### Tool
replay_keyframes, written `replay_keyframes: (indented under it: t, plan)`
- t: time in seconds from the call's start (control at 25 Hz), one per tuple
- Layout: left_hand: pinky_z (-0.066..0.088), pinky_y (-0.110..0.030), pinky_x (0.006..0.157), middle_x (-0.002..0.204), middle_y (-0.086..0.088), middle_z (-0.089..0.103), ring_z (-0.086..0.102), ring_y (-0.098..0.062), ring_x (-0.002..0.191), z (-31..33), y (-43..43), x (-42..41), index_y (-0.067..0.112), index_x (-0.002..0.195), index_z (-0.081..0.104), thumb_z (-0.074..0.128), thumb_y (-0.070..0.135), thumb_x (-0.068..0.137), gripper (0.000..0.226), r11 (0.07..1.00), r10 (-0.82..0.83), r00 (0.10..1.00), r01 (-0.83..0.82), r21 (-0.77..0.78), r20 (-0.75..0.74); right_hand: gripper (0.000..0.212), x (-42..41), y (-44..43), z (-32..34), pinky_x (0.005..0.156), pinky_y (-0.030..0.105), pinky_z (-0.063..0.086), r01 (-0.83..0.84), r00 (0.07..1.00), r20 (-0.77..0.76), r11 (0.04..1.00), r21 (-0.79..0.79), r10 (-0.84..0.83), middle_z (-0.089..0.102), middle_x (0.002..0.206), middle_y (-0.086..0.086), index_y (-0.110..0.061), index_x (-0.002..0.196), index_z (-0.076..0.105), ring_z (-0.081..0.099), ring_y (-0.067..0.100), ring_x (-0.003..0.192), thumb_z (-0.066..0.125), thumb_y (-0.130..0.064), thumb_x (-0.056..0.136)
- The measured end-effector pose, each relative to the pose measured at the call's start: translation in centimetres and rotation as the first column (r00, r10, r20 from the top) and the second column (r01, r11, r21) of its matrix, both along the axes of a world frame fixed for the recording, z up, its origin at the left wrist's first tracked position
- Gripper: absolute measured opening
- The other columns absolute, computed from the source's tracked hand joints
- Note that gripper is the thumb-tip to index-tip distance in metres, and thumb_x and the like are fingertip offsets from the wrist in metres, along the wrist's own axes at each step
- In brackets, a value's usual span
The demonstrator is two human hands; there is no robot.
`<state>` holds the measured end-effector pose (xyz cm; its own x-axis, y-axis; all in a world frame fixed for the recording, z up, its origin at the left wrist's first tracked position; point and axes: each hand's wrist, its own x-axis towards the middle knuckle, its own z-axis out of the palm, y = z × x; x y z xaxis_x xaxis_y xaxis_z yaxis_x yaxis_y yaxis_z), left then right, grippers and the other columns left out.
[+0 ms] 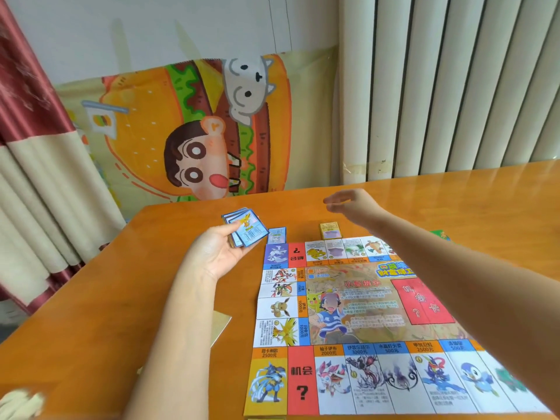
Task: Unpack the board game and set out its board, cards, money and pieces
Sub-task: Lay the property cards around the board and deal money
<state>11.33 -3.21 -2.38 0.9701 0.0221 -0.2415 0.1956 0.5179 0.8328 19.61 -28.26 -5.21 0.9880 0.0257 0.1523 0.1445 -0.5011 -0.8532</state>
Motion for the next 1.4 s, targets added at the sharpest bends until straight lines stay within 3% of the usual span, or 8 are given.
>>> replay_keyframes:
  t: [0.28, 0.44, 0.6, 0.72, 0.92, 1.04, 1.24, 1.4]
  plan:
    - [0.056, -0.03, 0.061, 0.088, -0.011, 0.065, 0.068, -0.017, 0.071, 2.1, 0.1, -4.1, 0.008, 0.091, 0.058, 0.049, -0.004, 0.092, 0.015, 0.991, 0.029, 0.993, -0.043, 0.126, 0.111, 0.028, -8.6, 6.2, 5.0, 0.076, 0.023, 0.058, -0.292, 0.933, -0.137, 0.922, 0.255, 0.333, 0.071, 0.095, 0.012, -0.003, 0.106, 0.067, 0.069, 0.02, 0.082, 0.052, -0.025, 0.097]
    - [0.056, -0.031, 0.056, 0.089, -0.012, 0.066, 0.065, -0.02, 0.078, 0.8, -0.6, -7.2, 0.008, 0.093, 0.058, 0.052, -0.004, 0.09, 0.014, 0.985, 0.052, 0.992, -0.07, 0.157, 0.113, 0.036, -12.9, 8.8, 4.9, 0.076, 0.026, 0.058, -0.305, 0.909, -0.172, 0.886, 0.349, 0.38, 0.069, 0.096, 0.015, 0.002, 0.105, 0.065, 0.067, 0.023, 0.088, 0.047, -0.029, 0.099]
    - [0.053, -0.034, 0.062, 0.087, -0.013, 0.067, 0.066, -0.021, 0.076, -0.8, -0.7, -9.9, 0.007, 0.093, 0.06, 0.055, -0.004, 0.088, 0.013, 0.978, 0.066, 0.993, -0.084, 0.19, 0.101, 0.022, -15.0, 9.3, 3.8, 0.085, 0.033, 0.056, -0.312, 0.908, -0.182, 0.899, 0.306, 0.377, 0.072, 0.09, 0.013, 0.001, 0.093, 0.069, 0.068, 0.022, 0.084, 0.066, -0.02, 0.089]
    - [0.056, -0.034, 0.061, 0.085, -0.013, 0.068, 0.066, -0.022, 0.073, -1.6, -0.5, -11.1, 0.007, 0.093, 0.062, 0.054, 0.002, 0.091, 0.009, 0.984, 0.064, 0.995, -0.077, 0.16, 0.082, 0.015, -15.9, 9.3, 3.3, 0.073, 0.024, 0.056, -0.29, 0.926, -0.184, 0.932, 0.216, 0.331, 0.067, 0.074, 0.006, -0.009, 0.071, 0.064, 0.063, 0.014, 0.069, 0.075, -0.011, 0.08]
    - [0.052, -0.037, 0.063, 0.077, -0.016, 0.065, 0.062, -0.026, 0.069, -4.2, 1.0, -11.4, 0.002, 0.088, 0.059, 0.04, 0.003, 0.097, 0.021, 0.976, 0.121, 0.986, -0.097, 0.197, -0.114, 0.023, -16.2, 7.6, 2.9, 0.073, 0.029, 0.059, -0.173, 0.94, -0.235, 0.939, 0.297, 0.247, 0.06, 0.087, 0.01, -0.011, 0.095, 0.057, 0.065, 0.021, 0.073, 0.065, 0.007, 0.083]
    - [0.047, -0.036, 0.066, 0.079, -0.019, 0.06, 0.06, -0.028, 0.069, -5.6, 2.1, -11.4, 0.002, 0.085, 0.058, 0.037, 0.004, 0.098, 0.024, 0.954, 0.145, 0.973, -0.089, 0.287, -0.182, 0.03, -16.0, 6.7, 2.5, 0.061, 0.023, 0.054, -0.197, 0.934, -0.26, 0.96, 0.198, 0.246, 0.055, 0.086, 0.004, -0.016, 0.111, 0.061, 0.061, 0.018, 0.072, 0.052, 0.006, 0.092]
    - [0.046, -0.032, 0.064, 0.083, -0.017, 0.059, 0.058, -0.026, 0.072, -6.3, 3.6, -10.5, 0.002, 0.093, 0.057, 0.036, 0.004, 0.099, 0.022, 0.94, 0.236, 0.959, -0.185, 0.288, -0.155, 0.014, -14.9, 7.1, 1.0, 0.053, 0.017, 0.04, -0.17, 0.954, -0.246, 0.985, 0.036, 0.174, 0.059, 0.072, 0.001, -0.016, 0.078, 0.064, 0.049, 0.011, 0.06, 0.064, -0.006, 0.088]
    - [0.046, -0.031, 0.065, 0.082, -0.009, 0.058, 0.057, -0.021, 0.072, -6.8, 4.8, -10.1, 0.006, 0.09, 0.059, 0.038, 0.002, 0.098, 0.023, 0.914, 0.363, 0.924, -0.329, 0.239, -0.118, 0.016, -14.2, 8.6, 0.4, 0.062, 0.02, 0.051, -0.194, 0.926, -0.319, 0.979, 0.055, 0.201, 0.063, 0.078, 0.006, -0.014, 0.076, 0.062, 0.059, 0.017, 0.069, 0.069, -0.001, 0.082]
